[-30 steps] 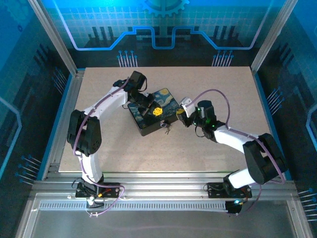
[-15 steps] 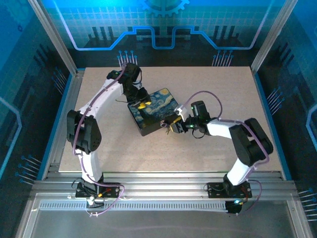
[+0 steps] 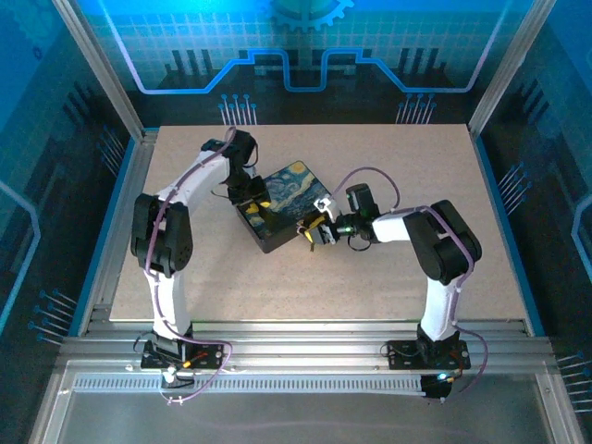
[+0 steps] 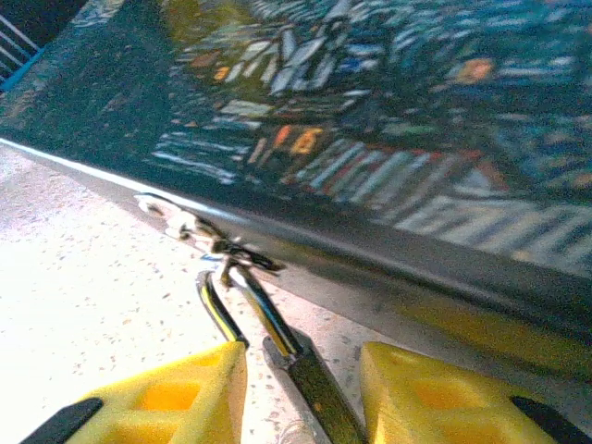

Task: Unlock a padlock with a key

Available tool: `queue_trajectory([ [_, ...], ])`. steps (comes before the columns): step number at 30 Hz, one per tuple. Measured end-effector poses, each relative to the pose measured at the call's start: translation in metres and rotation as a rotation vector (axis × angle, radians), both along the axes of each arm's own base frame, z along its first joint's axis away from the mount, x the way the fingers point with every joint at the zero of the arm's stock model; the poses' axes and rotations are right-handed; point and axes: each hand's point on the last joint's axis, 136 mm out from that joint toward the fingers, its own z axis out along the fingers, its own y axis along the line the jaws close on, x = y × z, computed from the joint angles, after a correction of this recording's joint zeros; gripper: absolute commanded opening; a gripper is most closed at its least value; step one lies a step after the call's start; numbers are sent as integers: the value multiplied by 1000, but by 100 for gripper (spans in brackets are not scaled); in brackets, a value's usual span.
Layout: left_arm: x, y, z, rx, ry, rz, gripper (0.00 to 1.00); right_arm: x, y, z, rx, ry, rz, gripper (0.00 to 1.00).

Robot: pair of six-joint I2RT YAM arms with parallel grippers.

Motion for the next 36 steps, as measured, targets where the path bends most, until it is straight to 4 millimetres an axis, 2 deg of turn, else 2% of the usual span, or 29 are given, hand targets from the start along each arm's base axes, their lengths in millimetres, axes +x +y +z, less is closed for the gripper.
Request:
queue_trajectory([
  [5, 0, 1, -1, -11, 6, 2, 30, -7, 8, 1, 39, 26, 73, 24],
  [8, 0, 2, -1, -14, 6, 5, 29, -12, 9, -2, 47, 53, 91, 25],
  [14, 0, 2, -2, -14, 7, 6, 29, -19, 7, -5, 45, 90, 97, 32],
  [23, -1, 3, -2, -15, -8, 7, 29, -25, 14, -16, 4, 99, 59, 31],
  [29, 0, 3, -2, -17, -27, 8, 28, -19, 17, -15, 11, 91, 8, 18],
  [36, 2, 7, -1, 2, -45, 25, 28, -17, 10, -11, -14, 100, -97, 5],
])
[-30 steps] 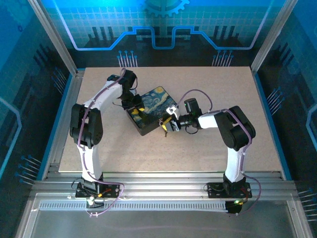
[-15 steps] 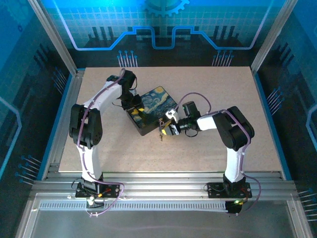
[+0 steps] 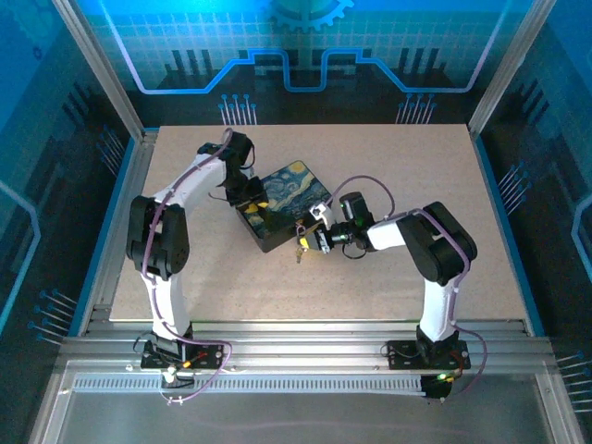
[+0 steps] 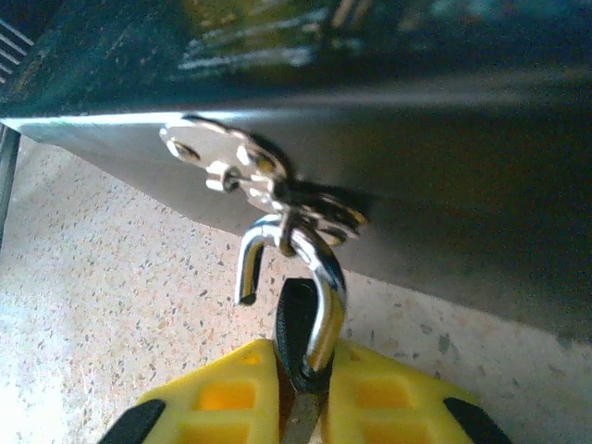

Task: Unlock a padlock with a key

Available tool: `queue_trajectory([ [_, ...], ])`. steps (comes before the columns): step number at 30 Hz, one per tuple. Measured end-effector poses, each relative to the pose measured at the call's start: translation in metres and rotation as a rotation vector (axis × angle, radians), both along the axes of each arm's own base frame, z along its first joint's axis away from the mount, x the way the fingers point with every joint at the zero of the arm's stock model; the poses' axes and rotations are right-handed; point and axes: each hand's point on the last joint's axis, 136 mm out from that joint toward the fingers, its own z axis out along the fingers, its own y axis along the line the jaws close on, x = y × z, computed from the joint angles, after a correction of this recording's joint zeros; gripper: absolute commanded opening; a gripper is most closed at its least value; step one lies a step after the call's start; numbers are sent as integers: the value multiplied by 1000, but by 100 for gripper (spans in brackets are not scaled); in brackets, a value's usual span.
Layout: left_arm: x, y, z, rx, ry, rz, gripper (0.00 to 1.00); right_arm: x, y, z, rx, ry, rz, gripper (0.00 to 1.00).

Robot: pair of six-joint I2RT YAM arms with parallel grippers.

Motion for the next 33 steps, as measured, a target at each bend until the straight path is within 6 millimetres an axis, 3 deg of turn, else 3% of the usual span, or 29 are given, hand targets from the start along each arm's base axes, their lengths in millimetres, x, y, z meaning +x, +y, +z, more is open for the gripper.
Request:
queue_trajectory([
  [5, 2, 2, 1, 10, -18, 17, 28, 2, 0, 2, -98, -16, -116, 0],
  [14, 0, 9, 0, 33, -49, 52, 28, 3, -1, 5, -394, -81, -324, 0],
  [18, -4, 9, 0, 28, -55, 72, 32, 9, -13, 6, -575, -149, -413, 0],
  [26, -10, 17, 10, 68, -56, 101, 38, 14, -49, 8, -769, -179, -531, 0],
  [33, 16, 26, 39, 146, -180, 69, 39, 19, -66, 7, -786, -118, -588, 0],
])
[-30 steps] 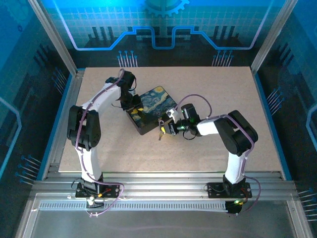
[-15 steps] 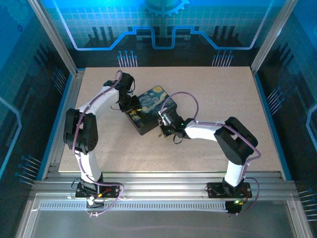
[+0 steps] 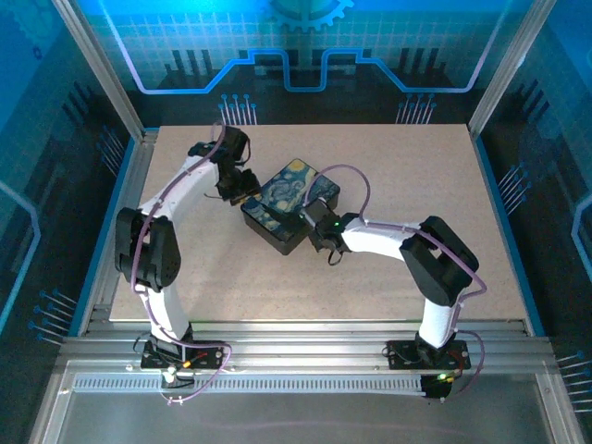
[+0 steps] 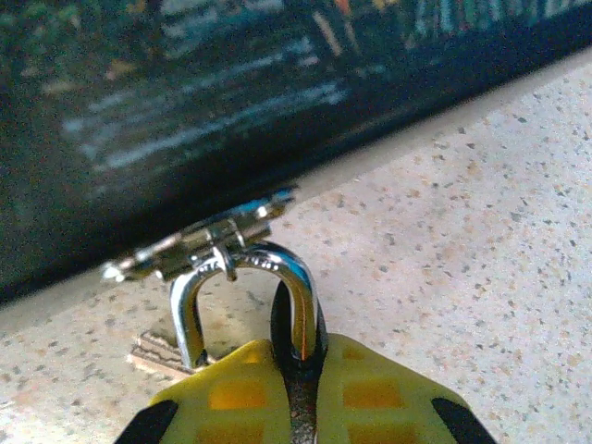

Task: Unlock a padlock with a key

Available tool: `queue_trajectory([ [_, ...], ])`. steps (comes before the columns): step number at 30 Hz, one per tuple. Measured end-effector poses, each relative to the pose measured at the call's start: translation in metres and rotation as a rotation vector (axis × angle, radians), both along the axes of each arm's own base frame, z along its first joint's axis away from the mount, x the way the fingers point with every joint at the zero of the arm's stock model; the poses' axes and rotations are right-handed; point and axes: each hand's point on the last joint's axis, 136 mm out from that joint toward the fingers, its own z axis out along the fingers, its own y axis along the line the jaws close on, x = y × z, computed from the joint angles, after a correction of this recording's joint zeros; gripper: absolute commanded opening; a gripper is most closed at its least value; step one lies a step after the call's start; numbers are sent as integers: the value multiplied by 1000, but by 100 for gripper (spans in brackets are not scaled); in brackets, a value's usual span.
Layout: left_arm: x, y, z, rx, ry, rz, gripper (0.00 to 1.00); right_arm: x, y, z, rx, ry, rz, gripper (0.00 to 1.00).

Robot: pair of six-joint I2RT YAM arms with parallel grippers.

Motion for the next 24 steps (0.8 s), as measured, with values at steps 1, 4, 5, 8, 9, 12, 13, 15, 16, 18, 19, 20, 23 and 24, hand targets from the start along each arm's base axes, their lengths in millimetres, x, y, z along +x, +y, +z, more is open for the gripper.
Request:
queue_trajectory([
  [1, 3, 2, 0, 20, -12, -8, 39, 2, -3, 0, 7, 4, -18, 0],
  [4, 8, 2, -14, 87, -10, -39, 39, 8, -14, -1, 43, 13, -86, 0],
  [5, 10, -1, -22, 102, -4, -58, 39, 10, -17, -2, 56, 16, -110, 0],
  [8, 10, -15, -36, 124, 4, -109, 40, 14, -24, -2, 96, 26, -164, 2],
  [9, 10, -22, -37, 127, -1, -132, 40, 16, -25, -2, 114, 29, -180, 3],
  [12, 7, -42, -37, 132, -23, -184, 40, 21, -29, -2, 173, 43, -218, 5],
  [13, 6, -47, -36, 133, -29, -195, 40, 22, -32, -2, 187, 47, -231, 7],
  [15, 5, -54, -36, 135, -38, -215, 40, 24, -41, -2, 213, 62, -254, 15],
  [16, 4, -57, -36, 136, -42, -223, 40, 25, -43, -2, 226, 66, -258, 19],
  [18, 3, -61, -35, 135, -45, -233, 40, 27, -47, -1, 262, 75, -254, 29],
  [19, 2, -63, -35, 136, -45, -236, 40, 29, -46, 1, 286, 75, -244, 30],
  [20, 2, -63, -36, 139, -44, -236, 39, 31, -47, 4, 309, 72, -237, 31],
  [23, 1, -62, -38, 141, -40, -236, 39, 34, -51, 10, 383, 68, -222, 30],
  [24, 1, -62, -38, 143, -42, -235, 39, 34, -53, 10, 405, 68, -218, 29],
])
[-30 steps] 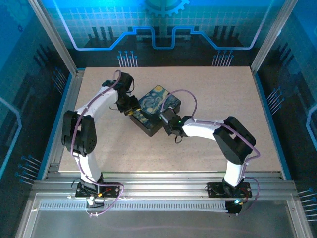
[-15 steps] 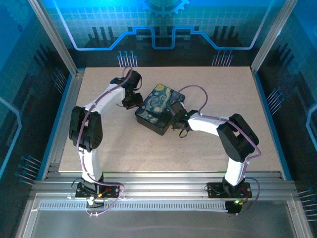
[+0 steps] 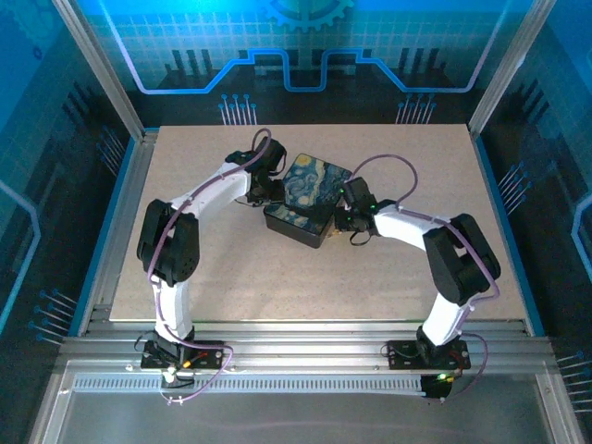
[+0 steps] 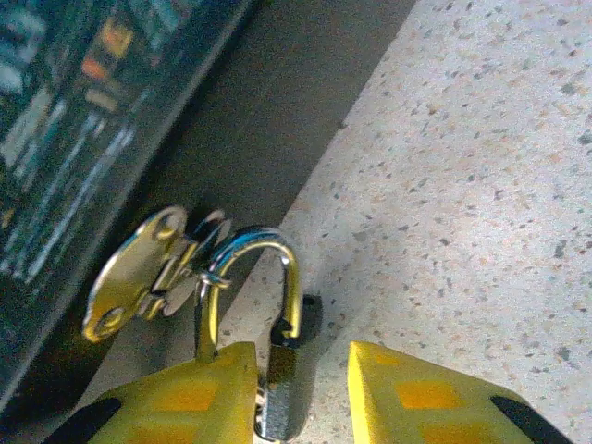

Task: Unlock a padlock with a key

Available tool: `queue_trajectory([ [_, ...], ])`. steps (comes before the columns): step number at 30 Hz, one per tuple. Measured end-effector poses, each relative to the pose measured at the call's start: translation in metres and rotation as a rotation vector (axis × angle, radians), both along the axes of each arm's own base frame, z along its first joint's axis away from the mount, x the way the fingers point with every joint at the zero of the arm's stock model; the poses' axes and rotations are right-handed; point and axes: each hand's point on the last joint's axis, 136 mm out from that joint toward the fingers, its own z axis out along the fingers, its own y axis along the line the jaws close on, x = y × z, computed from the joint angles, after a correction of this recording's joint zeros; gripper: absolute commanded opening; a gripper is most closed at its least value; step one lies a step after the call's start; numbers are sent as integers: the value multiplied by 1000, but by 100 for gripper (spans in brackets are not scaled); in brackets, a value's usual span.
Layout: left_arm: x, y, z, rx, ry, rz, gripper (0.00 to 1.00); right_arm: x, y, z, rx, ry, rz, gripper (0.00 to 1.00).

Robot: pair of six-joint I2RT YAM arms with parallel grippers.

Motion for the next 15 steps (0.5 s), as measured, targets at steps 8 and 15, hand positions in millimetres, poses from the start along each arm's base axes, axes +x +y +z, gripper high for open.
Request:
queue_trajectory([
  [8, 0, 1, 0, -1, 1, 16, 39, -2, 1, -1, 100, -2, 46, 32],
  [15, -2, 3, 1, 10, 18, 19, 38, -8, 7, 4, 132, -18, 93, 31],
])
